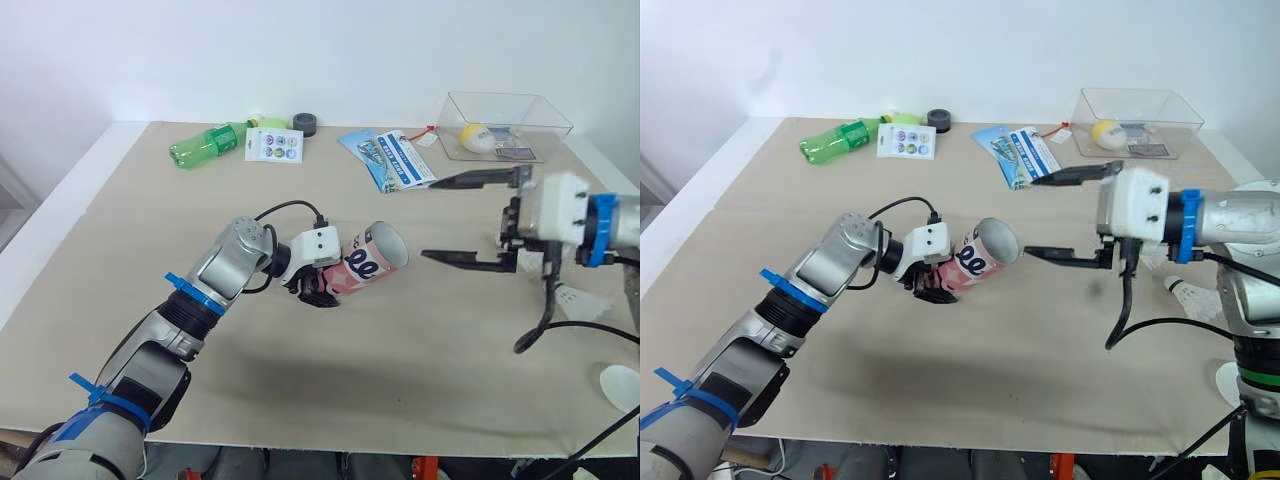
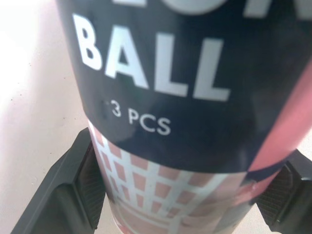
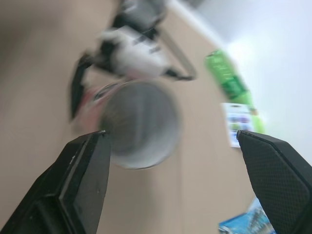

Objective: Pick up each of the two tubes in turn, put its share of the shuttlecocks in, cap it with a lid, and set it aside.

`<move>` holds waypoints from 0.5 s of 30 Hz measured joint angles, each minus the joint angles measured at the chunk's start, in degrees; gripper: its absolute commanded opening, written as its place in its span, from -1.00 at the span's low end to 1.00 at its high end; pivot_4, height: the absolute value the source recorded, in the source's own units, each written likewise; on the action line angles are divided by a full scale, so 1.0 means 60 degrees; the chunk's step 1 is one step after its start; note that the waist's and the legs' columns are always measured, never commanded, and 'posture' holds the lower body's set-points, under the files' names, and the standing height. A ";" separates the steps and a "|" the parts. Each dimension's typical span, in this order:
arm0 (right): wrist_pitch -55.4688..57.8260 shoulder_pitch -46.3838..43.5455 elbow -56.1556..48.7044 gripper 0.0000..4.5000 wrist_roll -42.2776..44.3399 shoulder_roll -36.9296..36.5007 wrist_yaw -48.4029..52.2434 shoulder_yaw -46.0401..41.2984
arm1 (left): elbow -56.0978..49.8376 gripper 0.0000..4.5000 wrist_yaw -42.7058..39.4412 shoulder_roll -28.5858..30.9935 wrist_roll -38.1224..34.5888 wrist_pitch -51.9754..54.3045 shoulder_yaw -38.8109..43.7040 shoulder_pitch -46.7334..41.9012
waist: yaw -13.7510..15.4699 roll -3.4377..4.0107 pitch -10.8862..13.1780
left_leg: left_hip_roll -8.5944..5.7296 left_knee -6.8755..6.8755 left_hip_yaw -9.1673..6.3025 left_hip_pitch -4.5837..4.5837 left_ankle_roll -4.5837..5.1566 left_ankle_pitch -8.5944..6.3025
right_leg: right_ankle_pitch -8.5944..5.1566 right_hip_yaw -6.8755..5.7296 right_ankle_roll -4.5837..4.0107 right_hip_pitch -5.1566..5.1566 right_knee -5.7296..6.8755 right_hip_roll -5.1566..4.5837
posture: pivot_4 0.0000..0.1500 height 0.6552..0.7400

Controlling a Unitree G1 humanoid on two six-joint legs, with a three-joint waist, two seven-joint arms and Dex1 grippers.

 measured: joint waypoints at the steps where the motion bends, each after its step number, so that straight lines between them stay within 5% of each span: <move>1: 0.0569 0.0234 -0.0039 0.97 0.0229 -0.0069 -0.0224 -0.0306 | 0.0001 0.62 0.0024 -0.0028 -0.0002 -0.0022 -0.0008 0.0008 | 0.0024 -0.0004 -0.0001 | 0.0000 0.0002 0.0000 -0.0001 0.0000 0.0000 | -0.0003 -0.0001 0.0002 0.0005 0.0000 -0.0003 | 1.00 1.00; 7: 0.4494 0.3777 -0.0084 0.97 0.0954 0.0330 -0.2555 -0.3260 | -0.0328 0.62 0.0106 -0.0219 -0.0056 -0.0157 -0.0032 0.0214 | 0.0178 -0.0011 -0.0009 | -0.0034 -0.0004 -0.0004 -0.0030 0.0005 -0.0003 | -0.0010 -0.0010 0.0063 -0.0003 -0.0001 -0.0037 | 1.00 1.00; 15: 0.5763 0.6648 -0.0465 0.97 0.1338 0.1227 -0.3279 -0.5675 | -0.0767 0.62 0.0330 -0.0384 -0.0048 -0.0112 -0.0032 0.0573 | 0.0197 0.0038 -0.0033 | -0.0089 0.0008 0.0006 -0.0041 0.0011 -0.0001 | -0.0038 -0.0008 0.0067 -0.0005 -0.0003 -0.0093 | 1.00 1.00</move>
